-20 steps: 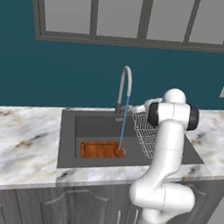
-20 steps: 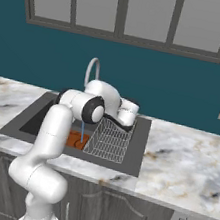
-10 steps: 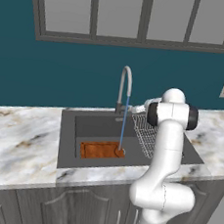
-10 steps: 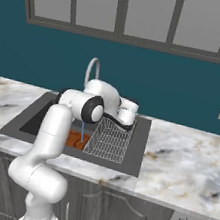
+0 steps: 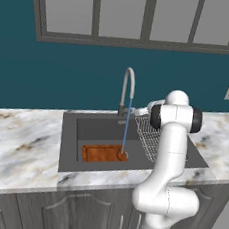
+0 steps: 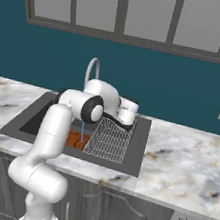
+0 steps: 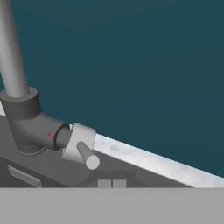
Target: Turn on the sink faucet with hot water and rinse the cutting board for ten seconds, then turn off the faucet. Push the cutting board to reach the water if necessary.
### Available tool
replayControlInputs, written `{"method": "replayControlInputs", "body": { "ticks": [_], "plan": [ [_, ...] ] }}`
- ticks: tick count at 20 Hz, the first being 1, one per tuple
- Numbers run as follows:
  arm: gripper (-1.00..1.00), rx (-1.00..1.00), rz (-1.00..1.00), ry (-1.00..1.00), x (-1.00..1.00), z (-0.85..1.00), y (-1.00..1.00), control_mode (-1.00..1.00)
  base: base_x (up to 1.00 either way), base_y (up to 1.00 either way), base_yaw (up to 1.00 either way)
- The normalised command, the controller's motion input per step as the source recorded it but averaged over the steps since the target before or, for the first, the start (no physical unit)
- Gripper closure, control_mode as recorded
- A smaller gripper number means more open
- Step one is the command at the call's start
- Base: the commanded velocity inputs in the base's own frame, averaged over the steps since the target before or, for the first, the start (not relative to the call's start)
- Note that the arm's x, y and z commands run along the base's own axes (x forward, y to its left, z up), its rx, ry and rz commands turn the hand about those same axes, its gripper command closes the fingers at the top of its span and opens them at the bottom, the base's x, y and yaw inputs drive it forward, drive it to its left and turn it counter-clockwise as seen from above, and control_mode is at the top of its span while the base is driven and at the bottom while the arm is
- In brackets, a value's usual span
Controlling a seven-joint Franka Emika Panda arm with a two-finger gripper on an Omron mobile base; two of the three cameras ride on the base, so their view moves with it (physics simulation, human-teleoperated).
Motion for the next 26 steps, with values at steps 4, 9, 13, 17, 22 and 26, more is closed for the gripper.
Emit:
{"method": "replayControlInputs", "body": {
  "ticks": [4,9,13,17,22,26],
  "plan": [
    [1.00,0.00,0.00,0.00,0.00,0.00,0.00,-1.00,0.00,0.00,0.00],
    [1.00,0.00,0.00,0.00,0.00,0.00,0.00,-1.00,0.00,0.00,0.00],
    [1.00,0.00,0.00,0.00,0.00,0.00,0.00,-1.00,0.00,0.00,0.00],
    [1.00,0.00,0.00,0.00,0.00,0.00,0.00,-1.00,0.00,0.00,0.00],
    [1.00,0.00,0.00,0.00,0.00,0.00,0.00,-1.00,0.00,0.00,0.00],
    [1.00,0.00,0.00,0.00,0.00,0.00,0.00,-1.00,0.00,0.00,0.00]
  ]
}}
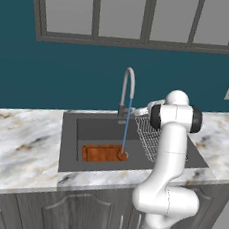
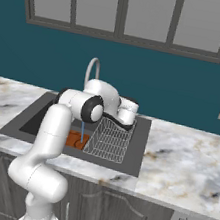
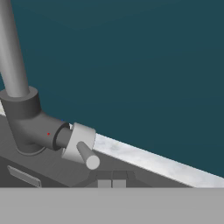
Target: Turn on the sink faucet with hot water and rinse the cutting board for ten seconds, then turn off the faucet. Push the cutting board to reach the water if necessary.
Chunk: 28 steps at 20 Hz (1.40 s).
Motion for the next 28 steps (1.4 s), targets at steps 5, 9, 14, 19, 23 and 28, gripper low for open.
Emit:
{"method": "replayControlInputs", "body": {
  "ticks": [5,9,14,19,23,28],
  "plan": [
    [1.00,0.00,0.00,0.00,0.00,0.00,0.00,-1.00,0.00,0.00,0.00],
    [1.00,0.00,0.00,0.00,0.00,0.00,0.00,-1.00,0.00,0.00,0.00],
    [1.00,0.00,0.00,0.00,0.00,0.00,0.00,-1.00,0.00,0.00,0.00],
    [1.00,0.00,0.00,0.00,0.00,0.00,0.00,-1.00,0.00,0.00,0.00],
    [1.00,0.00,0.00,0.00,0.00,0.00,0.00,-1.00,0.00,0.00,0.00],
    [1.00,0.00,0.00,0.00,0.00,0.00,0.00,-1.00,0.00,0.00,0.00]
  ]
}}
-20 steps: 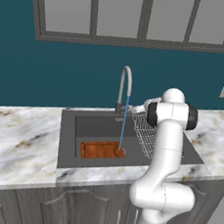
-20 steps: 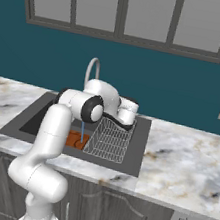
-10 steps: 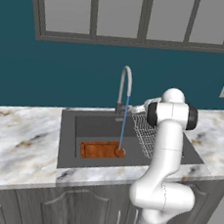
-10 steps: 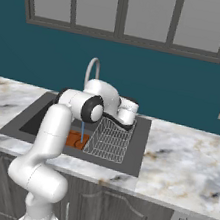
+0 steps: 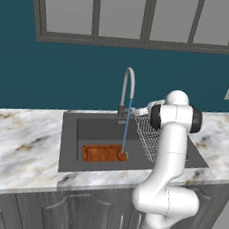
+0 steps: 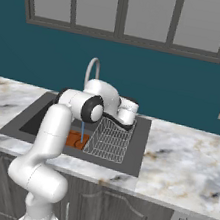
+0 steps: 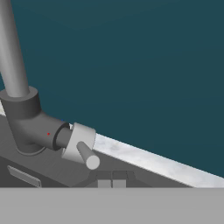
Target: Turn on the sink faucet with hot water and rinse the cutting board for ten seconds, then turn off the faucet. Push the cutting board to reach the water if necessary.
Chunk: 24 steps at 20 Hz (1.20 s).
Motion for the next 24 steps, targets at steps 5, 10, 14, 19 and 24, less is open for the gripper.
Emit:
{"method": "replayControlInputs", "body": {
  "ticks": [5,10,14,19,24],
  "plan": [
    [1.00,0.00,0.00,0.00,0.00,0.00,0.00,-1.00,0.00,0.00,0.00],
    [1.00,0.00,0.00,0.00,0.00,0.00,0.00,-1.00,0.00,0.00,0.00],
    [1.00,0.00,0.00,0.00,0.00,0.00,0.00,-1.00,0.00,0.00,0.00],
    [1.00,0.00,0.00,0.00,0.00,0.00,0.00,-1.00,0.00,0.00,0.00],
    [1.00,0.00,0.00,0.00,0.00,0.00,0.00,-1.00,0.00,0.00,0.00]
  ]
}}
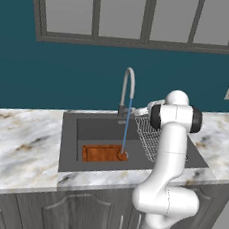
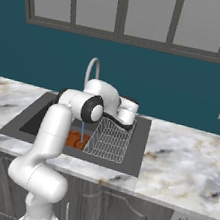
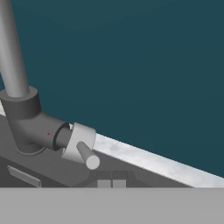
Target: Turn on the sink faucet with hot water and rinse the cutting board for ten seconds, then turn off the faucet. Push the cutting board to reach the water if necessary.
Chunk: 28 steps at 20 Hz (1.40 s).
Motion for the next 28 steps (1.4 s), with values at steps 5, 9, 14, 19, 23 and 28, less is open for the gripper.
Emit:
{"method": "replayControlInputs", "body": {
  "ticks": [5,9,14,19,23,28],
  "plan": [
    [1.00,0.00,0.00,0.00,0.00,0.00,0.00,-1.00,0.00,0.00,0.00],
    [1.00,0.00,0.00,0.00,0.00,0.00,0.00,-1.00,0.00,0.00,0.00],
    [1.00,0.00,0.00,0.00,0.00,0.00,0.00,-1.00,0.00,0.00,0.00],
    [1.00,0.00,0.00,0.00,0.00,0.00,0.00,-1.00,0.00,0.00,0.00],
    [1.00,0.00,0.00,0.00,0.00,0.00,0.00,-1.00,0.00,0.00,0.00],
    [1.00,0.00,0.00,0.00,0.00,0.00,0.00,-1.00,0.00,0.00,0.00]
  ]
}}
